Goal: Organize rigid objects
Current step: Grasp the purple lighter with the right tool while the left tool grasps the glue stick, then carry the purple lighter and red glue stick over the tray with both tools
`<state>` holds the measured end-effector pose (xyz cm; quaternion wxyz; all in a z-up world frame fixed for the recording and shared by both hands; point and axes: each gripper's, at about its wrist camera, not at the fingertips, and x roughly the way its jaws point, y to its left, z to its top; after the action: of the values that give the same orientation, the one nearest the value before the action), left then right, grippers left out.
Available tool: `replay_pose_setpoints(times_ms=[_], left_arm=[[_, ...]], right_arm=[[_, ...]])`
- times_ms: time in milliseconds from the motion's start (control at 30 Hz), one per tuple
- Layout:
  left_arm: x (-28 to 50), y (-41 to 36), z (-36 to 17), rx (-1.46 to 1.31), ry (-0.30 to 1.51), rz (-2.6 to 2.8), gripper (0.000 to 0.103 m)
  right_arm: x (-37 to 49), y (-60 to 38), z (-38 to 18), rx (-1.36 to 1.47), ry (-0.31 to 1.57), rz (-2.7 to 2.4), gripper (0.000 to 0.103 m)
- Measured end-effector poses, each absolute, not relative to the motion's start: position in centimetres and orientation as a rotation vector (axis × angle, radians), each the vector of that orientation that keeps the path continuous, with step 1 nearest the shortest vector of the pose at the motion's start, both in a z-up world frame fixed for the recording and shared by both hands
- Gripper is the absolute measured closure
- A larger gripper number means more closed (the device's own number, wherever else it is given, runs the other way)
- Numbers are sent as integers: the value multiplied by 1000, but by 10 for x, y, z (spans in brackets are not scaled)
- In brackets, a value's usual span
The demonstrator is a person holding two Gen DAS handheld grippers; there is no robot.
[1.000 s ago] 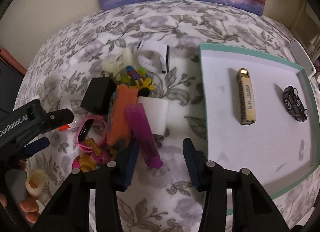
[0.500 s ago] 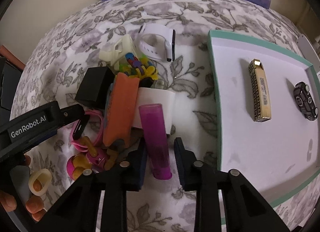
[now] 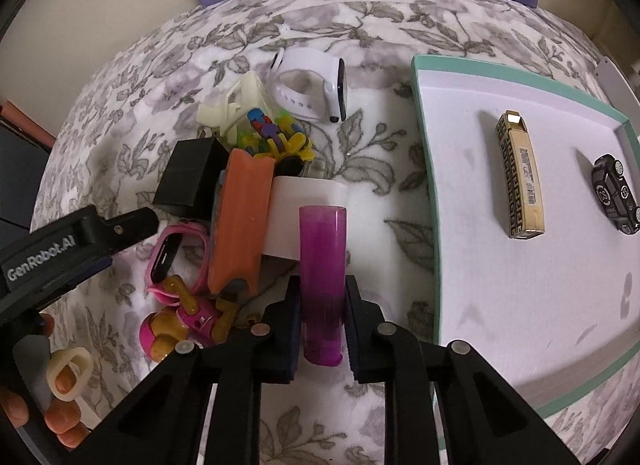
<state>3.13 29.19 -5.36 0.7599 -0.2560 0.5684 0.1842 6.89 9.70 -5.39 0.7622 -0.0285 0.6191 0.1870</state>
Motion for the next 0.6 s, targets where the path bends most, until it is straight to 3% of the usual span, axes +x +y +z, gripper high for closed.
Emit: replay_pose_setpoints(times_ms=[600], left_arm=[[28,266,15,-518,1087,384,23]], right_arm=[[79,54,-13,55,1264,414,83]])
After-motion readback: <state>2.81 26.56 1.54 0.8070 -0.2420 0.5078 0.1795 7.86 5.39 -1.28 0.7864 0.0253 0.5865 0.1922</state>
